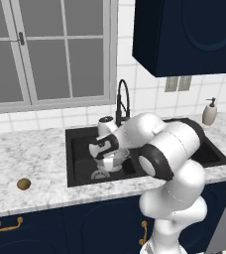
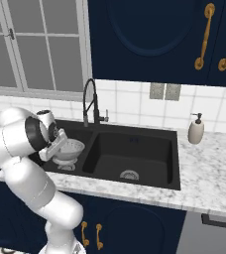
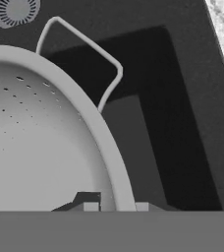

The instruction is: Put the colander in the sink, put the kiwi in the colander, and turn on the sink faucet and pour water over the colander.

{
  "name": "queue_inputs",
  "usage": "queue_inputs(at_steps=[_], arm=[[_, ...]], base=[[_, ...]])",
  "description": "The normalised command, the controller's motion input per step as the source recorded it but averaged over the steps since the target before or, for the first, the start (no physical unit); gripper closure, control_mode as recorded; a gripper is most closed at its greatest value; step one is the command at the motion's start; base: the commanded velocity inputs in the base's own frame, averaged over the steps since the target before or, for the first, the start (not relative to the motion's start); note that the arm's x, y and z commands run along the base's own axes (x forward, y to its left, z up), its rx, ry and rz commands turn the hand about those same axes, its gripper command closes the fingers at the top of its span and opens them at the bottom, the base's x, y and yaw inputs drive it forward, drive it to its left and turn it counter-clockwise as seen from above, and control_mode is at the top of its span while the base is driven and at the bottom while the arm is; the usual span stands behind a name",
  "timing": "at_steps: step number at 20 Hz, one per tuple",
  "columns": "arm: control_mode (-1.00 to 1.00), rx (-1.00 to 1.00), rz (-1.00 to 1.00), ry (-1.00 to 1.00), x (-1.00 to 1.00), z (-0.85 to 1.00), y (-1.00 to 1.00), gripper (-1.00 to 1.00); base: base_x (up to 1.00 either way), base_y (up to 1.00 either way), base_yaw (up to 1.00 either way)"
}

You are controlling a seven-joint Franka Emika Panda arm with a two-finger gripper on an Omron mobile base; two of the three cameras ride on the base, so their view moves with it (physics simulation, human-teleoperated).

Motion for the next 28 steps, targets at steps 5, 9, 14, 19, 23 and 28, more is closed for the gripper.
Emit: queue_inputs(at_steps=[5, 9, 14, 19, 23, 28], arm=[[-1.00, -0.08, -0.38, 0.00, 0.30, -0.29, 0.64, 1.00], [-1.00, -0.09, -0.38, 0.00, 0.31, -0.28, 0.67, 1.00], [-1.00, -0.07, -0.37, 0.00, 0.29, -0.31, 0.56, 1.00], [-1.00, -0.10, -0.38, 0.00, 0.36, -0.46, 0.73, 1.00], [-1.00, -0.12, -0.41, -0.07, 0.51, -0.58, 0.91, 1.00], [-1.00, -0.12, -0.41, -0.15, 0.50, -0.67, 0.95, 1.00]], base=[[0.00, 0.00, 0.00], [0.00, 0.00, 0.00], [0.00, 0.00, 0.00], [0.00, 0.00, 0.00], [0.00, 0.00, 0.00], [0.00, 0.00, 0.00]])
